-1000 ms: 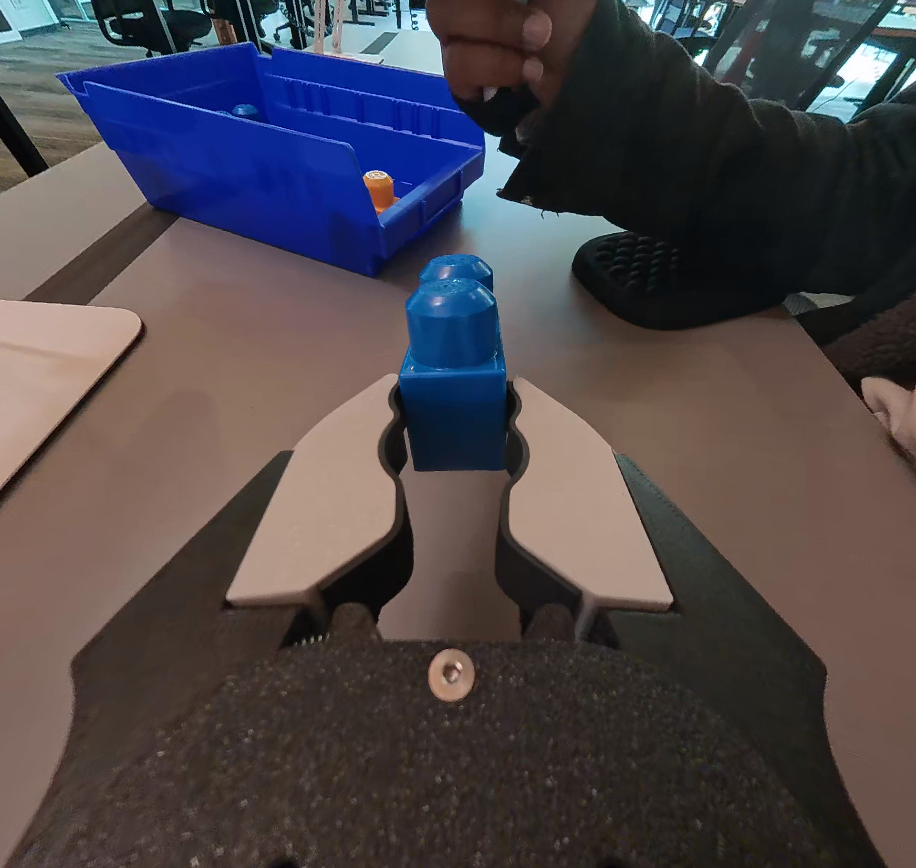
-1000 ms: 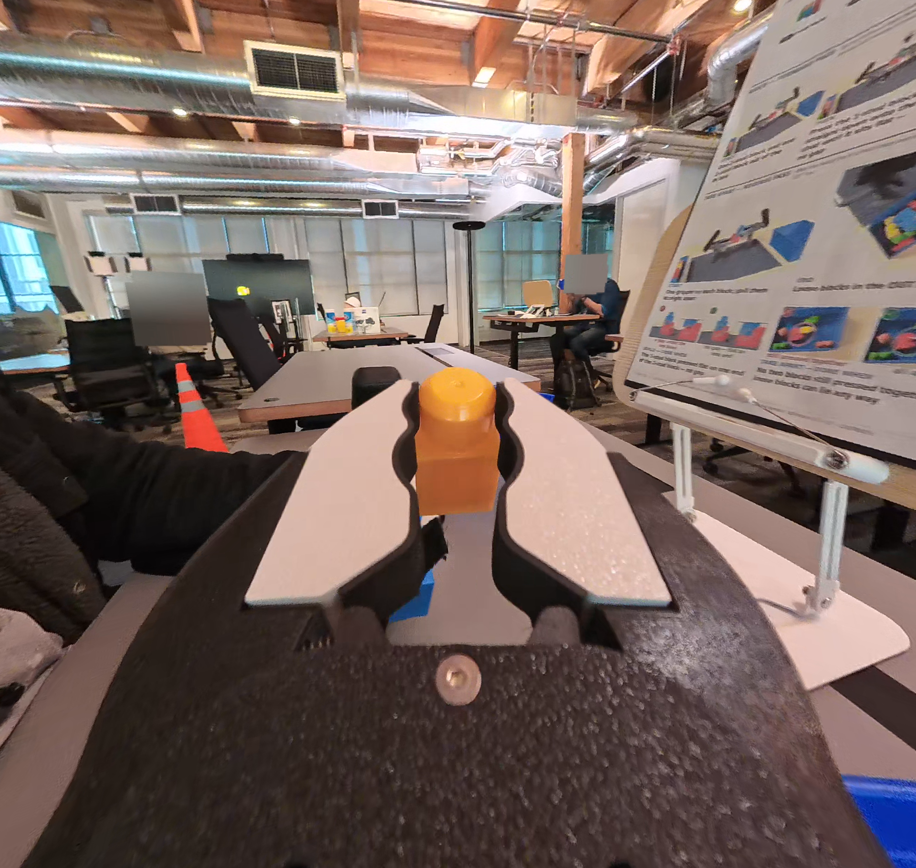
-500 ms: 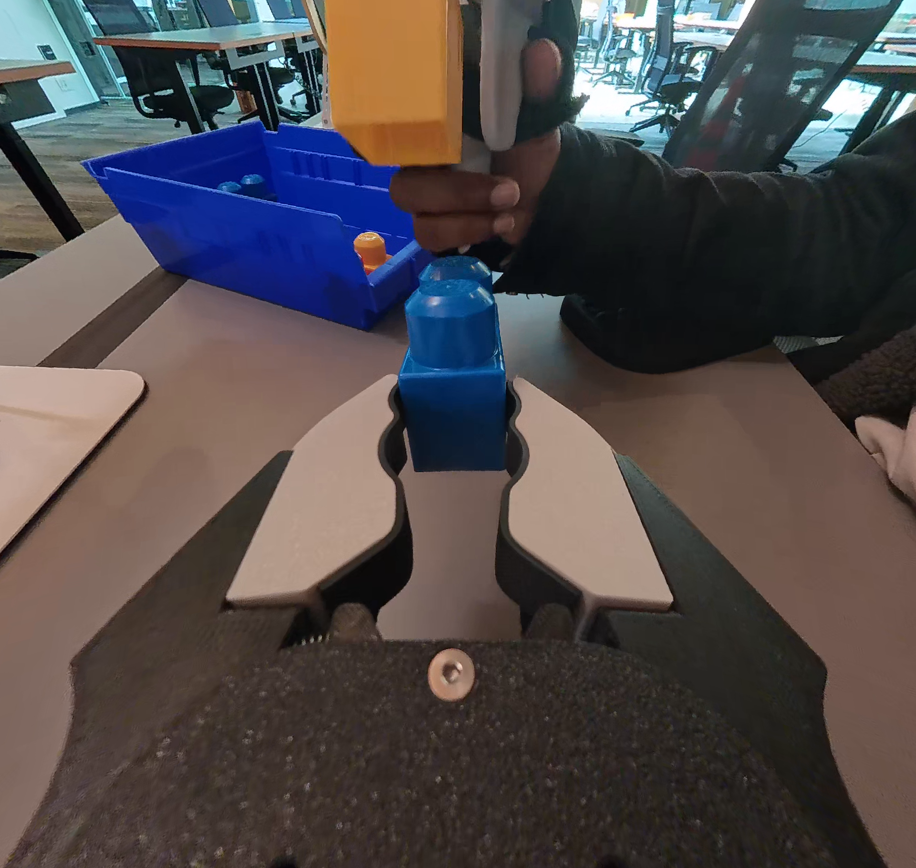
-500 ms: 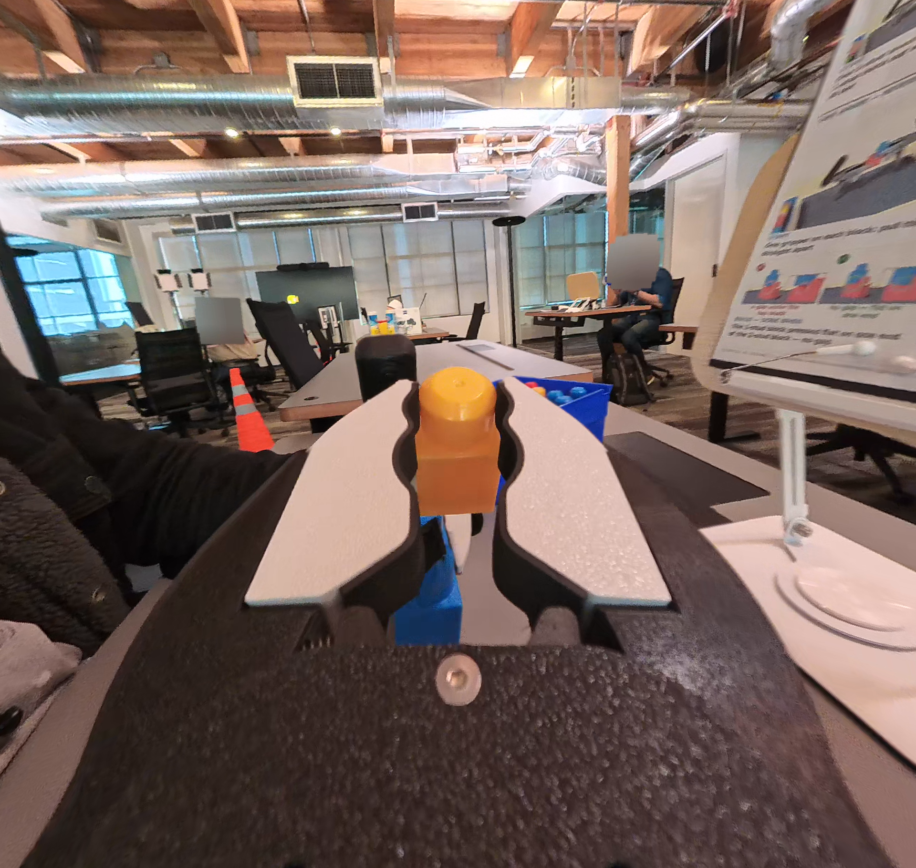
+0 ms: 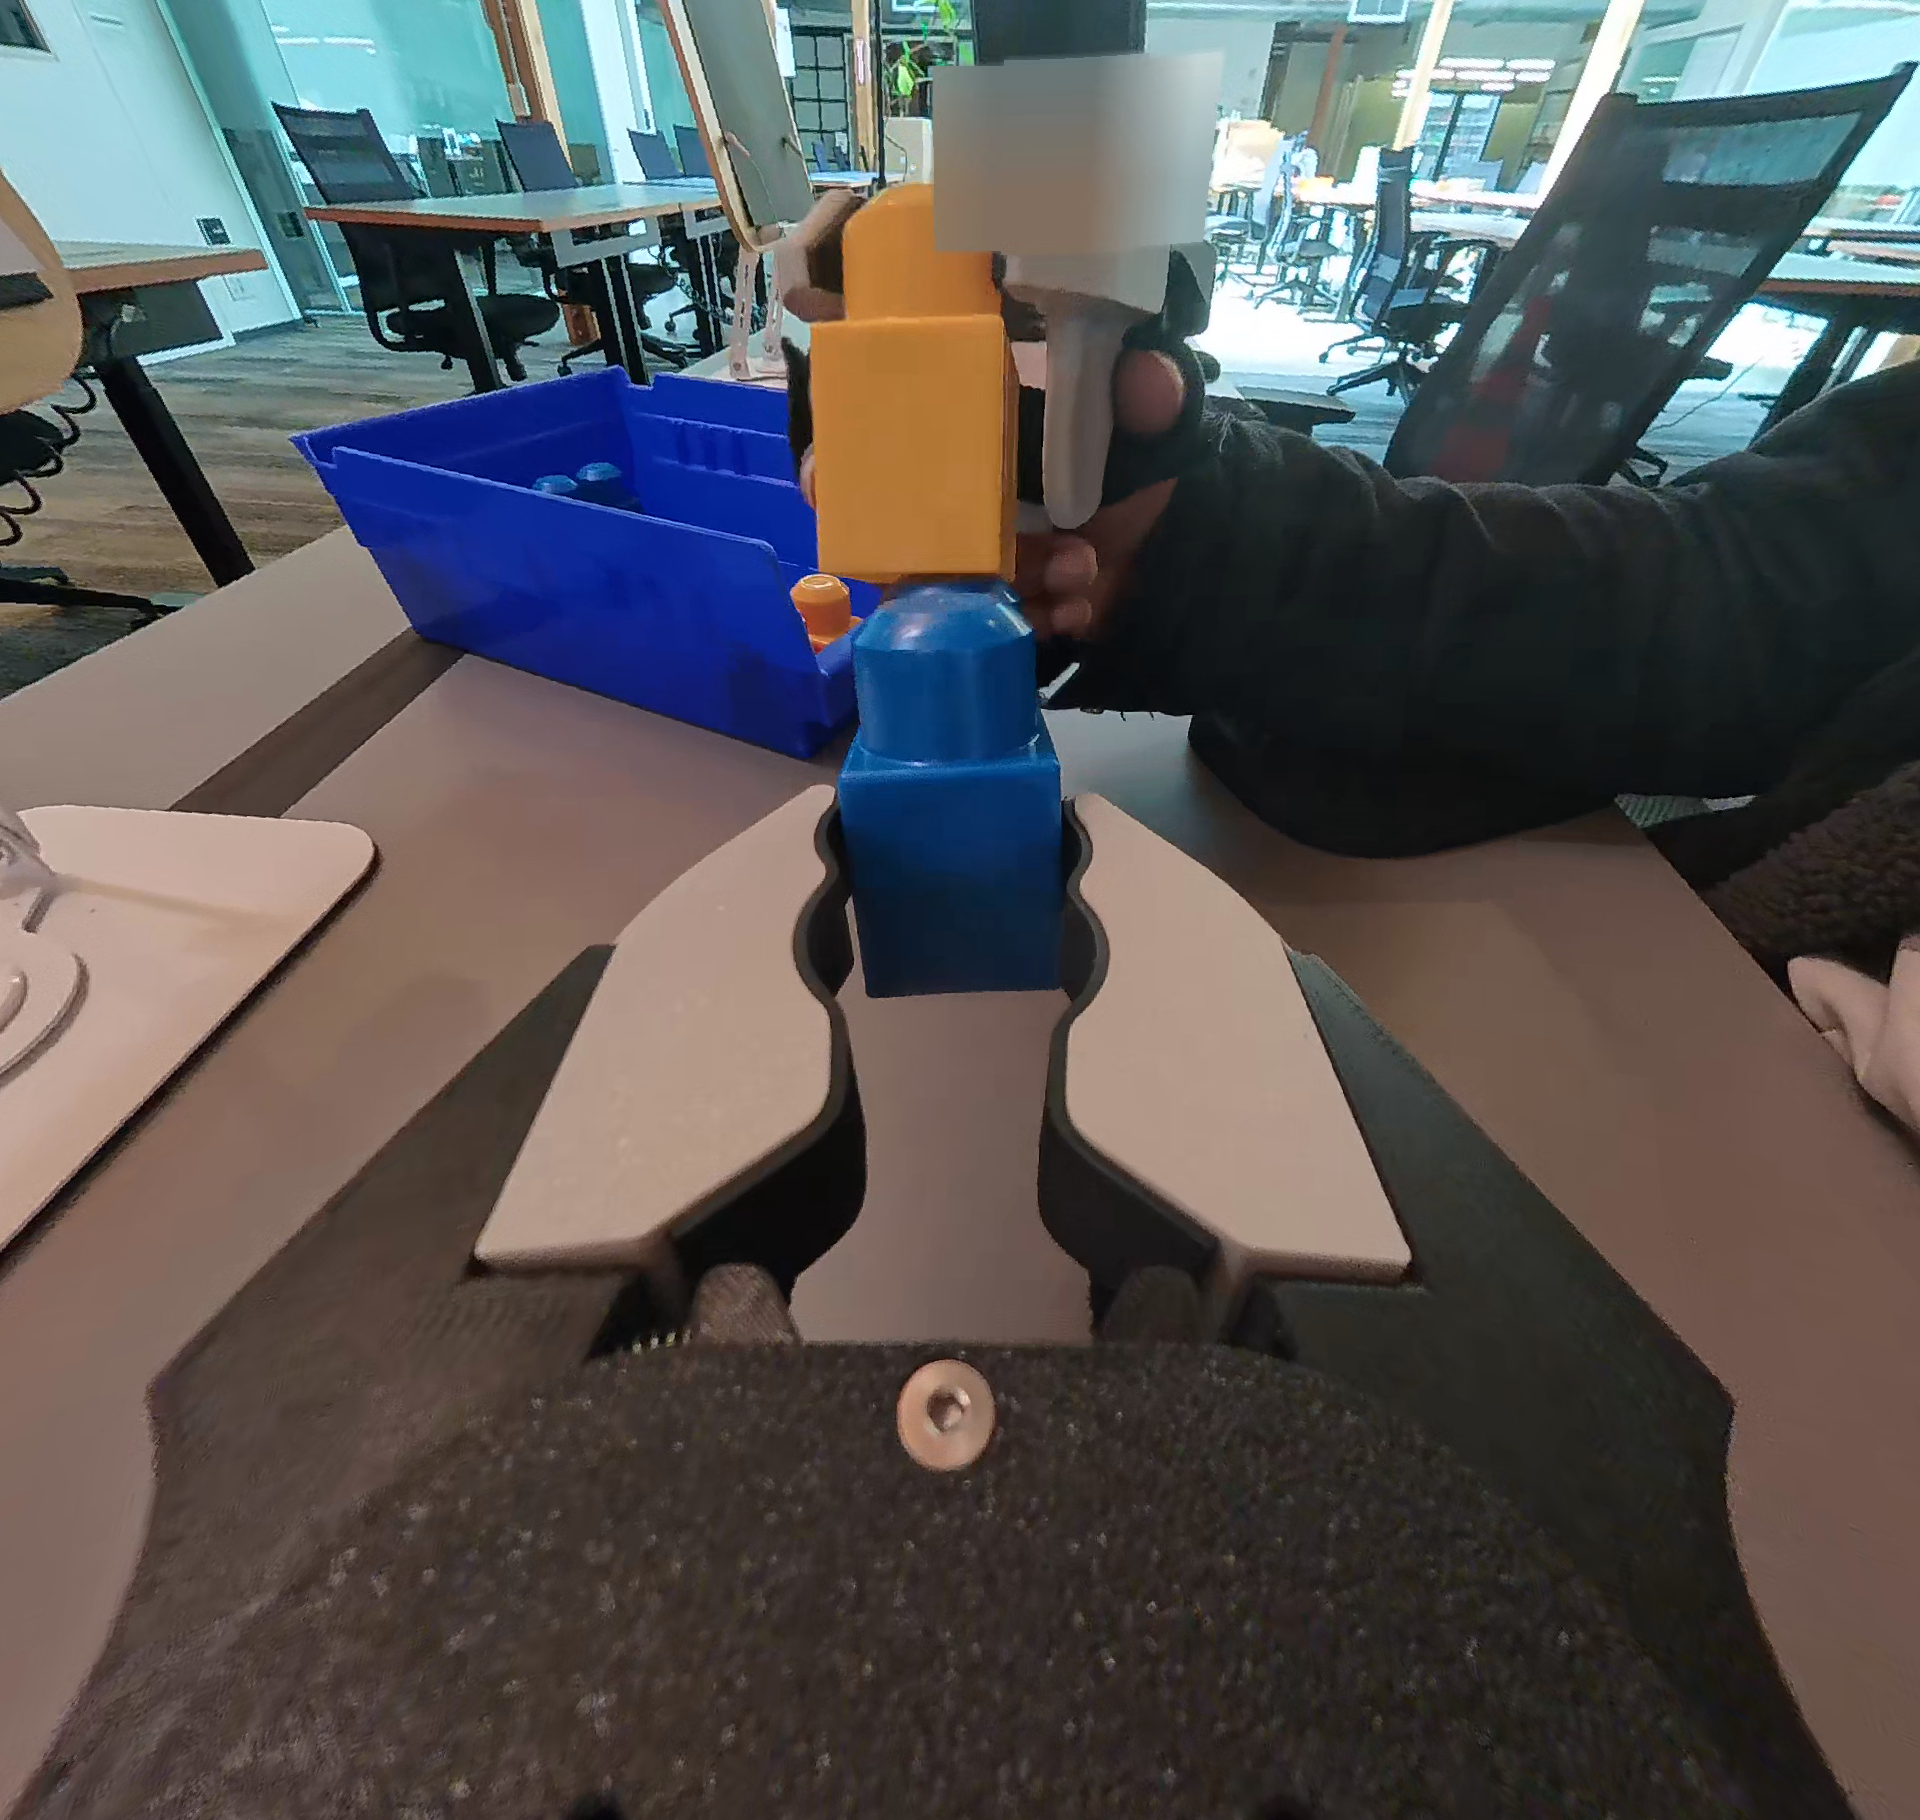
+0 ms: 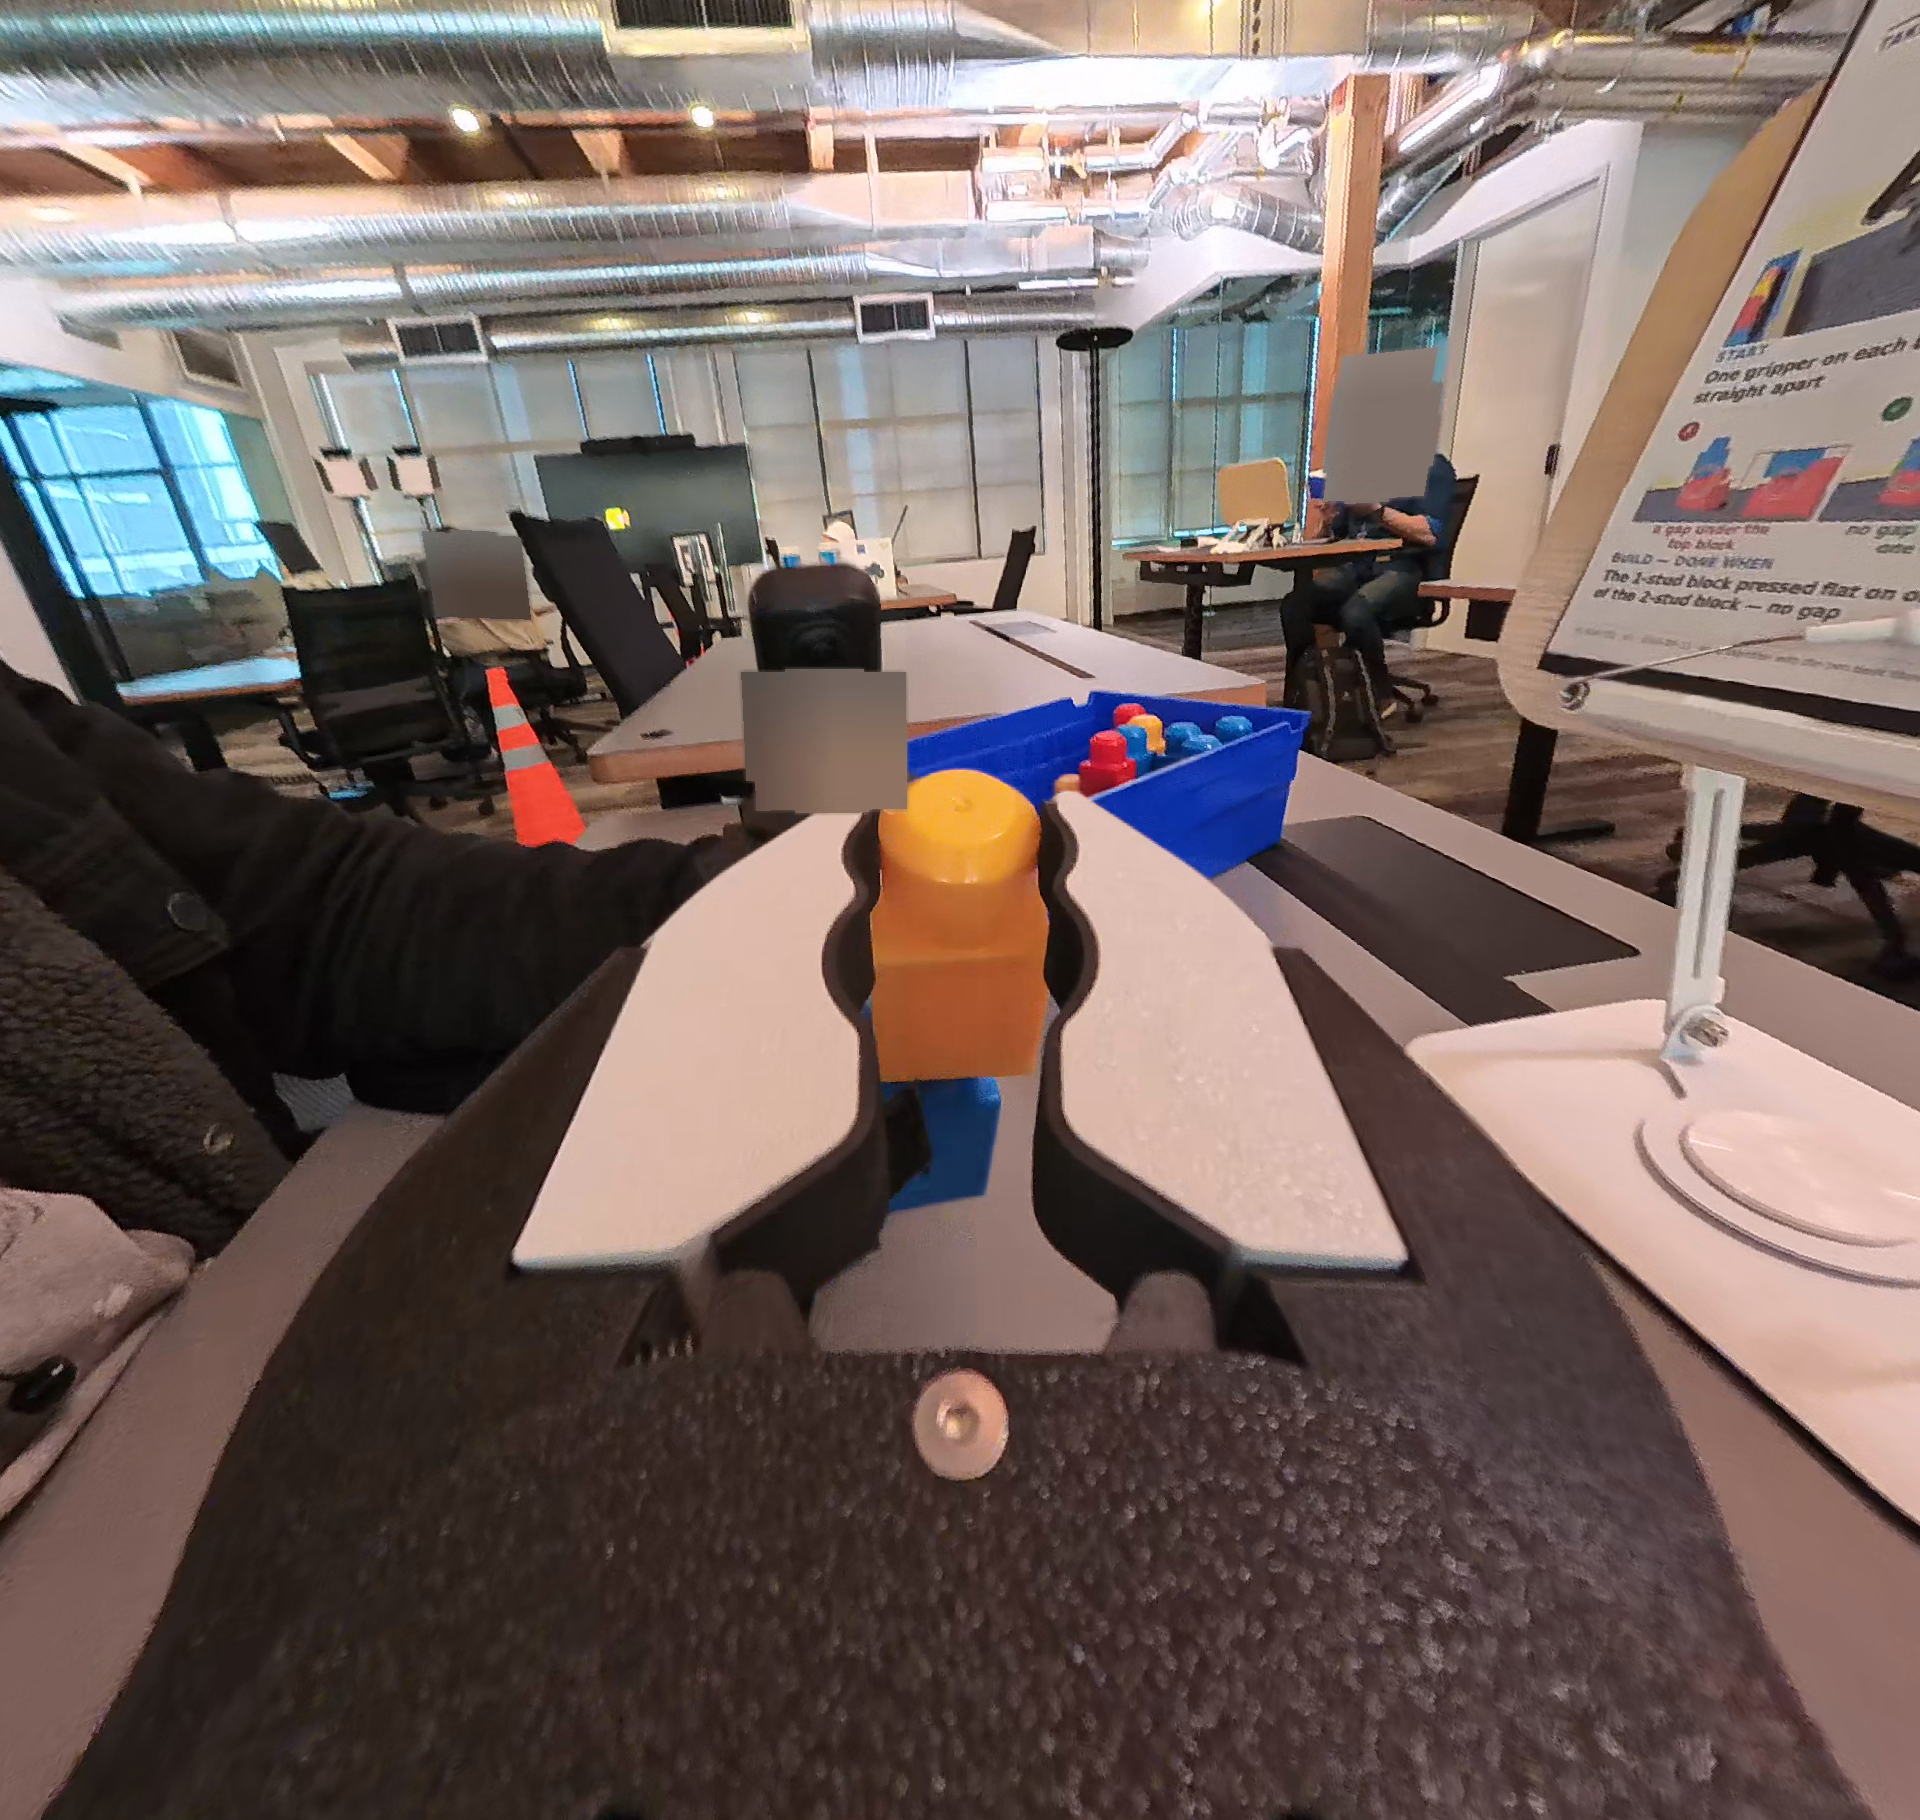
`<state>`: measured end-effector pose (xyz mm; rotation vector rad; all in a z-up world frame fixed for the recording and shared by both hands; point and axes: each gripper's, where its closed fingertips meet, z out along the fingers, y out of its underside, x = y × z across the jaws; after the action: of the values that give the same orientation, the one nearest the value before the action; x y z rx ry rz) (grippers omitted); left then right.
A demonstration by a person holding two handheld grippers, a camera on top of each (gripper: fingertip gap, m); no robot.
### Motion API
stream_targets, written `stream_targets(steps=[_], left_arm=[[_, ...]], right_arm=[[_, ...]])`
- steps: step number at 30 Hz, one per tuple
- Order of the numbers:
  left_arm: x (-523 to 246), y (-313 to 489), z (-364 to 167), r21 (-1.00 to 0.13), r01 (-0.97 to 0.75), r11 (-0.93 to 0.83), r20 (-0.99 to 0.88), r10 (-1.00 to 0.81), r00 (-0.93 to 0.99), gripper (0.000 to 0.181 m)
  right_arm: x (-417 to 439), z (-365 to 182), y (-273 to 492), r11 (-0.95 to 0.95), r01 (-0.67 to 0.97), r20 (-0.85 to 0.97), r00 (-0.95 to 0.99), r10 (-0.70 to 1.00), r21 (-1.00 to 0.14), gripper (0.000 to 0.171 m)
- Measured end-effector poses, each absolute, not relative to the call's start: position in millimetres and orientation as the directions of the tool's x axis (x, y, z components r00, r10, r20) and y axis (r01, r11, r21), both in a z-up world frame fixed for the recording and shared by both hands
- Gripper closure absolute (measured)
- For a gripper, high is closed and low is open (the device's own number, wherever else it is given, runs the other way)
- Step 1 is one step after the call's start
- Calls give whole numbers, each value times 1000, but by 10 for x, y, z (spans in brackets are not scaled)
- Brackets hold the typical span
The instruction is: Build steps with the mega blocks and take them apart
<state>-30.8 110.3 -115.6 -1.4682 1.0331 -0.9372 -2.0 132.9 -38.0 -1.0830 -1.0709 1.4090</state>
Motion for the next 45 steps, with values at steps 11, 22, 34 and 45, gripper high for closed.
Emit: stream_targets(steps=[11,22,34,45], left_arm=[[-360,1170,-1241,-986,-146,-80,24,-938,346,144],[-371,1204,-1286,-983,-164,-85,21,-934,358,144],[-380,1208,-1291,-982,-172,-80,12,-931,365,144],[-372,1213,-1310,-980,-186,-76,1,-928,371,144]], right_arm=[[688,-533,1864,43,219,74,135,988,-975,142],[1686,-1212,2531,-143,644,61,284,957,-752,142],[2086,-1670,2897,-543,494,82,786,613,-679,142],[2143,-1710,2758,-509,222,40,938,344,-831,142]])
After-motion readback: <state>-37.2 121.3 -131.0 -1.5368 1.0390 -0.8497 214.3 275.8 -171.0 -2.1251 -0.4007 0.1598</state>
